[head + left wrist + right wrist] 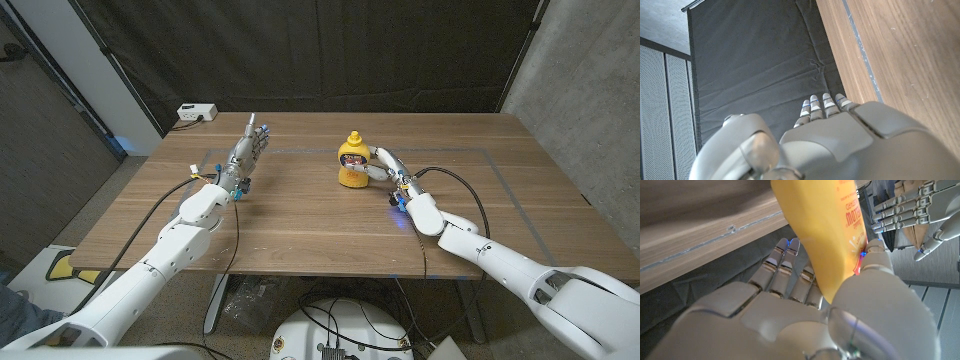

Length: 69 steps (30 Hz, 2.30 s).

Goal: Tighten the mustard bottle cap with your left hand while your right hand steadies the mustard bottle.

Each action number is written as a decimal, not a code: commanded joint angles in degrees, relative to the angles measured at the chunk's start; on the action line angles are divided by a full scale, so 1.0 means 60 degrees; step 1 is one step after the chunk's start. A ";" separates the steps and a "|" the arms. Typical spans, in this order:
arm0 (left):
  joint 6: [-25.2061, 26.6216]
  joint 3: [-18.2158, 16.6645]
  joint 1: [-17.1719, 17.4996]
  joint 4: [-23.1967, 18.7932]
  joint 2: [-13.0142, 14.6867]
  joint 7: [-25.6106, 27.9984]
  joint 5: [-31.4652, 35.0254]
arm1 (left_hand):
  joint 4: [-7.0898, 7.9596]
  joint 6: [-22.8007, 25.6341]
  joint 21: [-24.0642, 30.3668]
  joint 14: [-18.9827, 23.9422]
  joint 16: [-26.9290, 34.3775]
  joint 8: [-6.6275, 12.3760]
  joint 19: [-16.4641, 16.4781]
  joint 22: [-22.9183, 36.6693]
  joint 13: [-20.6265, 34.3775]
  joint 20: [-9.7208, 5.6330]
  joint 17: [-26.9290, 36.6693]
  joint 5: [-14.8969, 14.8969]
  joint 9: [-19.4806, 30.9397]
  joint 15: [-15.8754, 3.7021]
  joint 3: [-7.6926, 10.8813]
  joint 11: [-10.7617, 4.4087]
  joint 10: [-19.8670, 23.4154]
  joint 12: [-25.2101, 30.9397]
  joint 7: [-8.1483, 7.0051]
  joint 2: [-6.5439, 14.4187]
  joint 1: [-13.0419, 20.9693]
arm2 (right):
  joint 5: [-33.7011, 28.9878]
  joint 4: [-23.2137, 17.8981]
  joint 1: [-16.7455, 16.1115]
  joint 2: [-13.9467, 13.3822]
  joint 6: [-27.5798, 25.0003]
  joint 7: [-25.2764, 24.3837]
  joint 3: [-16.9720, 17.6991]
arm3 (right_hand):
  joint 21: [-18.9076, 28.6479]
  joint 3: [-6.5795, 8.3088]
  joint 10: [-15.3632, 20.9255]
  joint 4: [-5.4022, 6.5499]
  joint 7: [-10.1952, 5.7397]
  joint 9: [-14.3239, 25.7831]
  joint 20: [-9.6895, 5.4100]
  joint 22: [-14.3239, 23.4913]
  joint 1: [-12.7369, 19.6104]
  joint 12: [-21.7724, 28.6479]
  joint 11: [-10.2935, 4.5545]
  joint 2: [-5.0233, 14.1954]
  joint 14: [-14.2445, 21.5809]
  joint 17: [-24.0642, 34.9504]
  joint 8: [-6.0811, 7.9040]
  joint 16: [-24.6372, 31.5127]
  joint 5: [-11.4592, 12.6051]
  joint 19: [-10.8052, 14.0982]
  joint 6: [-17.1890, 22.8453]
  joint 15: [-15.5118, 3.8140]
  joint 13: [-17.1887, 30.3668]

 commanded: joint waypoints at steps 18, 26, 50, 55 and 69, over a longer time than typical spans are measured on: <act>-0.0763 -0.0011 0.0377 -0.1599 0.0773 0.0206 0.1514 | -0.0127 0.0082 0.0156 0.0259 -0.0017 -0.0175 0.0689 0.0024 0.0036 0.0319 0.0013 -0.0157 0.0036 0.0042 -0.0033 0.0051 0.0101 -0.0137 -0.0022 -0.0115 0.0317 | 0.0175 -0.2253 -0.0959 -0.0206 -0.1523 0.0055 0.0751 | 0.0149 0.0350 0.0828 0.0164 -0.0083 -0.0003 -0.0376 0.0042 0.0393 -0.0084 -0.0022 0.0546 0.1042 0.0019 0.0122 0.0057 -0.0235 0.0421 0.0720 -0.1072 0.0016; -0.0645 -0.0018 0.0521 -0.2275 0.0996 0.0713 0.2479 | -0.0188 0.0255 0.0304 0.0851 0.0110 -0.0234 0.1301 0.0047 0.0044 0.0165 0.0025 -0.0240 0.0044 0.0105 -0.0085 0.0112 0.0480 -0.0101 -0.0086 -0.0189 0.0444 | 0.0119 -0.2459 -0.0976 -0.0182 -0.1615 0.0019 0.0775 | 0.0165 0.0408 0.0891 0.0197 -0.0074 -0.0007 -0.0400 0.0047 0.0421 -0.0124 -0.0023 0.0680 0.1134 0.0022 0.0118 0.0035 -0.0287 0.0465 0.0786 -0.1076 0.0012; -0.0366 0.1144 -0.0686 -0.1938 0.0800 -0.0618 0.3149 | 0.0063 0.0854 -0.0394 -0.2419 -0.0216 -0.0509 -0.1734 0.0091 0.0076 0.0248 0.0073 -0.0285 0.0040 0.0701 -0.0298 0.0778 -0.1939 -0.0543 -0.0178 -0.0286 0.0088 | -0.0253 -0.2895 -0.1263 -0.0077 -0.1750 -0.0596 0.0880 | 0.0106 0.0551 0.1314 0.0220 -0.0056 -0.0036 -0.0694 0.0022 0.0511 -0.0258 -0.0026 0.0915 0.1611 -0.0007 0.0133 -0.0075 -0.0631 0.0401 0.1261 -0.1213 0.0006; -0.0333 0.1319 -0.0910 -0.1936 0.0778 -0.0794 0.3287 | 0.0068 0.1005 -0.0353 -0.2437 -0.0194 -0.0462 -0.1783 0.0089 0.0075 0.0185 0.0066 -0.0273 0.0044 0.0812 -0.0290 0.0907 -0.1947 -0.0499 0.0092 -0.0284 0.0084 | -0.0450 -0.2967 -0.1235 -0.0052 -0.1881 -0.0713 0.0844 | 0.0095 0.0562 0.1339 0.0220 -0.0058 -0.0039 -0.0720 0.0018 0.0517 -0.0269 -0.0029 0.0927 0.1637 -0.0008 0.0128 -0.0084 -0.0649 0.0388 0.1288 -0.1233 0.0005; 0.0452 0.1427 -0.0833 -0.2557 0.0953 -0.0564 0.3469 | 0.0044 0.1762 -0.0222 -0.2044 -0.0061 -0.0251 -0.1659 0.0071 0.0056 0.0057 0.0035 -0.0248 0.0050 0.0973 -0.0230 0.1146 -0.1567 -0.0315 0.0300 -0.0216 0.0159 | -0.0868 -0.2944 -0.1009 -0.0229 -0.1829 -0.0748 0.0717 | 0.0061 0.0583 0.1376 0.0189 -0.0073 -0.0044 -0.0724 0.0007 0.0561 -0.0306 -0.0034 0.0917 0.1656 -0.0019 0.0079 -0.0130 -0.0694 0.0337 0.1269 -0.1267 0.0002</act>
